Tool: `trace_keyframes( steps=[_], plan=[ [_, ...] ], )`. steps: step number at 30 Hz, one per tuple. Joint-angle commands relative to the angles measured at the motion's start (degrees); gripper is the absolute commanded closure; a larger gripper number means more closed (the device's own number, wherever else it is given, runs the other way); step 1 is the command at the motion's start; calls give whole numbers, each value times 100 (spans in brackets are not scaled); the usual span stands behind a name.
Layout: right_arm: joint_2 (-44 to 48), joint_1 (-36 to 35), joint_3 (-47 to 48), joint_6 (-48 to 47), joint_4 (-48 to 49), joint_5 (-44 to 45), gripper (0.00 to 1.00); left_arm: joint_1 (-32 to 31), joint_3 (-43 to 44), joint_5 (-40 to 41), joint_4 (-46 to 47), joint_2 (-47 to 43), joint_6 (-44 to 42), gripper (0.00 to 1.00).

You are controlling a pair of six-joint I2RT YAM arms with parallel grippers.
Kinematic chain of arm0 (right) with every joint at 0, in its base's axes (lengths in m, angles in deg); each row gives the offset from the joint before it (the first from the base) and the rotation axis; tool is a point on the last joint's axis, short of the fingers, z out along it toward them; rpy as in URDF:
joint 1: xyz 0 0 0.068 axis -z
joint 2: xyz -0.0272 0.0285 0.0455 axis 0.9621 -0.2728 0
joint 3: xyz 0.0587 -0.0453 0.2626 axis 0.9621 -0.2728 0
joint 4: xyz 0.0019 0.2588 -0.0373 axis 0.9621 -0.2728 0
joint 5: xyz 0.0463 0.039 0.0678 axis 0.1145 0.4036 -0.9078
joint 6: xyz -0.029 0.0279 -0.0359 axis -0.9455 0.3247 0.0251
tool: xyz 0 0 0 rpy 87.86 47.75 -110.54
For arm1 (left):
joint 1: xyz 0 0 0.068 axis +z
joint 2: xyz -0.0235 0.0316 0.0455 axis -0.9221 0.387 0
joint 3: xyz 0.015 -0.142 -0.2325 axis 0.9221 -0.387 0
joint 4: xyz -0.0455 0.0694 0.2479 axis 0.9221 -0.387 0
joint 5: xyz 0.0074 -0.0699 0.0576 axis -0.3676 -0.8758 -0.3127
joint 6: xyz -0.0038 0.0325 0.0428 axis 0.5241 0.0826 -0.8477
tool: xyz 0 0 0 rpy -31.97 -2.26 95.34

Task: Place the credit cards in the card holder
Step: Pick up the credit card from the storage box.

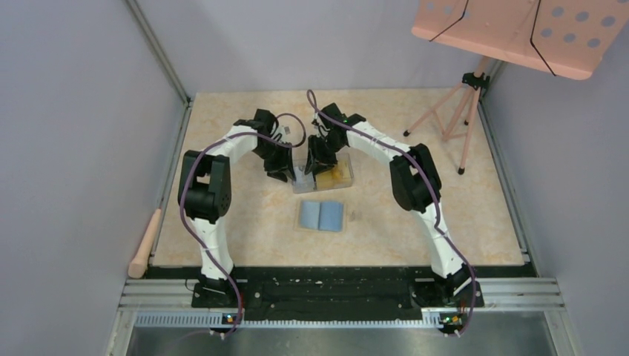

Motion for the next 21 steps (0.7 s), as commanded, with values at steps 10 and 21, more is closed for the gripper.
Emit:
trace_keyframes(
  steps=[10,21],
  plan=[
    [-30,-43,39,-170,-186,525,58,-96,65,-60,122,32,-169,61],
    [-281,-310,-40,-377,-206,716,75,-197,-129,-177,363,77,15,90]
  ],
)
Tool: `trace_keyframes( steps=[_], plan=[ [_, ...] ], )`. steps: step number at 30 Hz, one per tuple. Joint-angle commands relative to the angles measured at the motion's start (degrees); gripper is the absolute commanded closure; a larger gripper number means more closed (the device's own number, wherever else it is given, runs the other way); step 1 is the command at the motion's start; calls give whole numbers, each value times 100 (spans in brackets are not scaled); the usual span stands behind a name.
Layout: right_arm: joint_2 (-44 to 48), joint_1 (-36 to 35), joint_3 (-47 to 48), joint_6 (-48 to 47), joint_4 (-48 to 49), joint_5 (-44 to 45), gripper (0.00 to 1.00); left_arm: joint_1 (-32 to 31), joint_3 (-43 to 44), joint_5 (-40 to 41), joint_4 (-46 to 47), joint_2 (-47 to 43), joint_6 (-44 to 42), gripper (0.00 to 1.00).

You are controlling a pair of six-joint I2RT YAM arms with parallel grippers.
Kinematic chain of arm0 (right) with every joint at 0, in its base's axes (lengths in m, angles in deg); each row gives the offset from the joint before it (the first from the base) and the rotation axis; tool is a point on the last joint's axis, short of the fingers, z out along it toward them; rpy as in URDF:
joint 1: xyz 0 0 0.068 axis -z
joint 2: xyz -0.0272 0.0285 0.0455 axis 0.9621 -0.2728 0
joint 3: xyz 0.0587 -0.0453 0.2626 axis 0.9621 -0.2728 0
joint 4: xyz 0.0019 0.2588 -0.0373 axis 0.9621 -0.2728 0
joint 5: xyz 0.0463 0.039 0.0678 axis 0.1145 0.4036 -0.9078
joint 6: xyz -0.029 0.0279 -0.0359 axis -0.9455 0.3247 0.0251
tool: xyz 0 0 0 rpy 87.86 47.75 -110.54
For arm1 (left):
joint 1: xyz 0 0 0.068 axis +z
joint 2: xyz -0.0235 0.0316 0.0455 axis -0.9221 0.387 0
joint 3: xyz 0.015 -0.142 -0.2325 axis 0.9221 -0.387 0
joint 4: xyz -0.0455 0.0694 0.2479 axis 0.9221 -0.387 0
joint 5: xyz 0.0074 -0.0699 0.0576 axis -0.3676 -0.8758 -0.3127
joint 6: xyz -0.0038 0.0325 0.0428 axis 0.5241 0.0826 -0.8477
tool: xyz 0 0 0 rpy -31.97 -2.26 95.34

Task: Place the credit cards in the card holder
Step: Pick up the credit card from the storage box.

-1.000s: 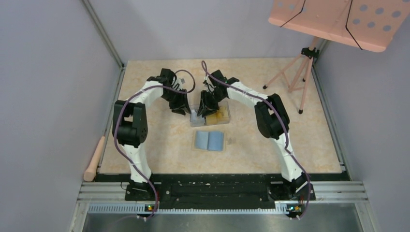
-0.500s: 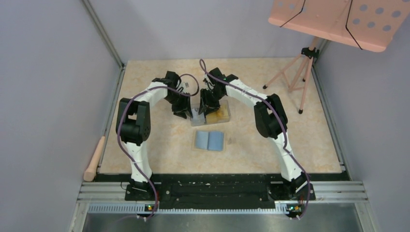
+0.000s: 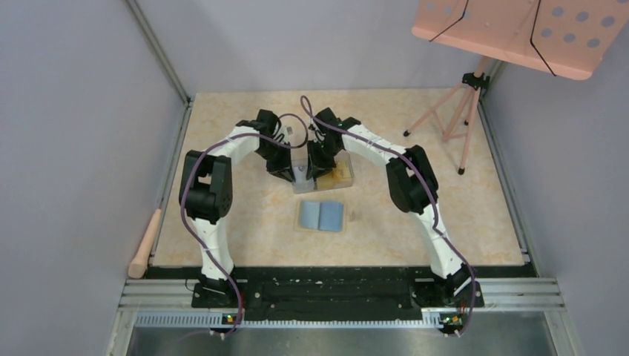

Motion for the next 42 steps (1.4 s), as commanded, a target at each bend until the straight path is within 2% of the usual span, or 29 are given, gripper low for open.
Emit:
trace_keyframes(
  steps=[1,4,23,37,39,42],
  plan=[
    [-262,-151,-61,-149,9,229,81,-43,-100,-195,248,75,13,92],
    [-246,-150,-31,-157,14,203,100,-45,-118,-203,267,67,23,99],
    [484,-150,206,-246,-419,607,100,-46,-145,112,157,55,-81,100],
    [808,-137,194,-201,-324,357,100,-46,-123,84,148,-24,-67,100],
    [904,-110,94,-80,-160,231,100,-46,-118,27,176,-75,-45,94],
    [1102,-36,-73,104,95,115,100,-44,-117,-64,273,-222,0,77]
  ],
)
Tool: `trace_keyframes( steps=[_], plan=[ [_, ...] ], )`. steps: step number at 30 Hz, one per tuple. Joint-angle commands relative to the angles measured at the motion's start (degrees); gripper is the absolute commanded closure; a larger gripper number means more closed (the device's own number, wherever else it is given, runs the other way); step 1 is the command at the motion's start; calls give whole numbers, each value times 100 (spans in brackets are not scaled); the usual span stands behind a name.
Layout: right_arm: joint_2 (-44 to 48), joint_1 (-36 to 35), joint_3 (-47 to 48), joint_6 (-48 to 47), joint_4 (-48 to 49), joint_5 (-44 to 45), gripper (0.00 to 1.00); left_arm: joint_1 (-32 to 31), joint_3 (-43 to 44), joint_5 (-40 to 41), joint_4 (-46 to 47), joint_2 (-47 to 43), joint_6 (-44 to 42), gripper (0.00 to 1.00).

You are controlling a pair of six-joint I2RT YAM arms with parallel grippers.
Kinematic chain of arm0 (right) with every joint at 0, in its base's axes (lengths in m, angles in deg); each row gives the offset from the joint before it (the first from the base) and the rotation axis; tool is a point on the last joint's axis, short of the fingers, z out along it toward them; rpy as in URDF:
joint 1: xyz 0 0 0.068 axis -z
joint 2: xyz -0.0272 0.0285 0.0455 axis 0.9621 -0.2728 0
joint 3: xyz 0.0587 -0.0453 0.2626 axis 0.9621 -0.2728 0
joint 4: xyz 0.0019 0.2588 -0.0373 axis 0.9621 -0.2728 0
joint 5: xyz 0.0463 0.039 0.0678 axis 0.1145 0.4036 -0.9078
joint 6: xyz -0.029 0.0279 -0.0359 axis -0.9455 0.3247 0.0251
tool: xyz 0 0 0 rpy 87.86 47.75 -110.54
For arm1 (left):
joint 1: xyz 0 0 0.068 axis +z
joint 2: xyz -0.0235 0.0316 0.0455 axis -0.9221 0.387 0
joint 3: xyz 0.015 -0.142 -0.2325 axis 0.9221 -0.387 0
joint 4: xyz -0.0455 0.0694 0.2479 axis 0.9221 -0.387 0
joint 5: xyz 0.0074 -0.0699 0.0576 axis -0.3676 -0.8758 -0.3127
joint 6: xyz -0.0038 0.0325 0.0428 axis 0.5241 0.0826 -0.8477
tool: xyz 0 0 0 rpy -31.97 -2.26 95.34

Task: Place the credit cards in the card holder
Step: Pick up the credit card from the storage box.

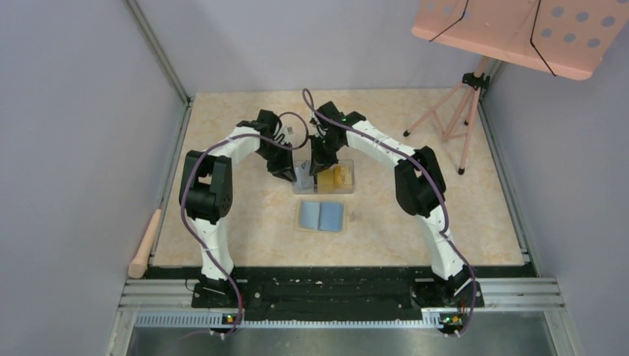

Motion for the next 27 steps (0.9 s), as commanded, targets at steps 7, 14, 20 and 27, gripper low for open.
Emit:
trace_keyframes(
  steps=[7,14,20,27],
  plan=[
    [950,159,-135,266,496,-146,100,-13,-74,-303,534,-822,298,51],
    [1244,271,-447,448,777,-295,100,183,-247,-754,898,-1261,698,48],
    [1512,413,-930,652,1099,-489,100,531,-835,-1749,1764,-1577,1237,45],
    [2067,711,-1882,1226,2043,-983,100,708,-1404,-2915,2735,-1707,1830,46]
  ],
)
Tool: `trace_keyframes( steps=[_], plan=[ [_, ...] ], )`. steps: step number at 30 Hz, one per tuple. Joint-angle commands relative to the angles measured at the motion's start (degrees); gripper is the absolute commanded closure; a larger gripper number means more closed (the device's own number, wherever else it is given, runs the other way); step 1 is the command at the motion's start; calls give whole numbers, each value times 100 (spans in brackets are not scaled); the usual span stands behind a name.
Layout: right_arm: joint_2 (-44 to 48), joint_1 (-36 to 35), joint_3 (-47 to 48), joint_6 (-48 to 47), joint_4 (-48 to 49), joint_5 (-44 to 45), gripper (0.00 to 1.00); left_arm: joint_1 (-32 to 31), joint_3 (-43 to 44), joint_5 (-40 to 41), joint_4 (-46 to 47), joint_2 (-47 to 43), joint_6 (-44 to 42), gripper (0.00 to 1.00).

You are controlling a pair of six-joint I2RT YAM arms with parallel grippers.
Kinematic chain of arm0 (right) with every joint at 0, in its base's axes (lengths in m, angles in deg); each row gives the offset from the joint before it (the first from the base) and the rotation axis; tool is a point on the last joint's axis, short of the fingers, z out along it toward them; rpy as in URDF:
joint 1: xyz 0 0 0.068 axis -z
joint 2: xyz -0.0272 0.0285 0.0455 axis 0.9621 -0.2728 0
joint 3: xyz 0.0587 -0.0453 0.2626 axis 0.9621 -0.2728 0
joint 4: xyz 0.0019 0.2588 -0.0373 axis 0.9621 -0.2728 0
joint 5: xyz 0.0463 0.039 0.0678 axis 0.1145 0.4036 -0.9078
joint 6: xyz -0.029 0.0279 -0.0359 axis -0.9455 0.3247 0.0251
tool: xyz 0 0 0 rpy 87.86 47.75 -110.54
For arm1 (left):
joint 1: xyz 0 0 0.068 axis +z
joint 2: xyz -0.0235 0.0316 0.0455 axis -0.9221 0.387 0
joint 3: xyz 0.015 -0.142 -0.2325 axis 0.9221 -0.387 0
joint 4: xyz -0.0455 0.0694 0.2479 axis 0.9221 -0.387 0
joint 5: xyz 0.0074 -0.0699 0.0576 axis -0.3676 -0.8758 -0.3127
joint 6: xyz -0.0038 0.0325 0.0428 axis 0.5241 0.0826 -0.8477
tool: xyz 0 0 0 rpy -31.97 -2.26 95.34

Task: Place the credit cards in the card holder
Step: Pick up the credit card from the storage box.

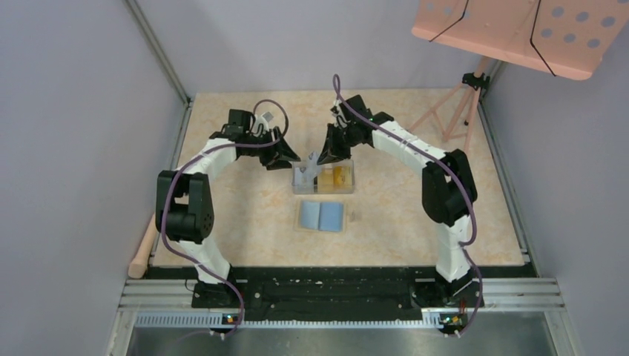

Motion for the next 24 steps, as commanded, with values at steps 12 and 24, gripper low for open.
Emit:
trace_keyframes(
  steps=[12,24],
  plan=[
    [1285,372,-1094,882,1454,-767,100,-5,-1020,-1506,2517,-434,1590,40],
    [1572,378,-1362,1183,1705,-1126,100,-30,-1449,-1766,4466,-422,2853,41]
  ],
)
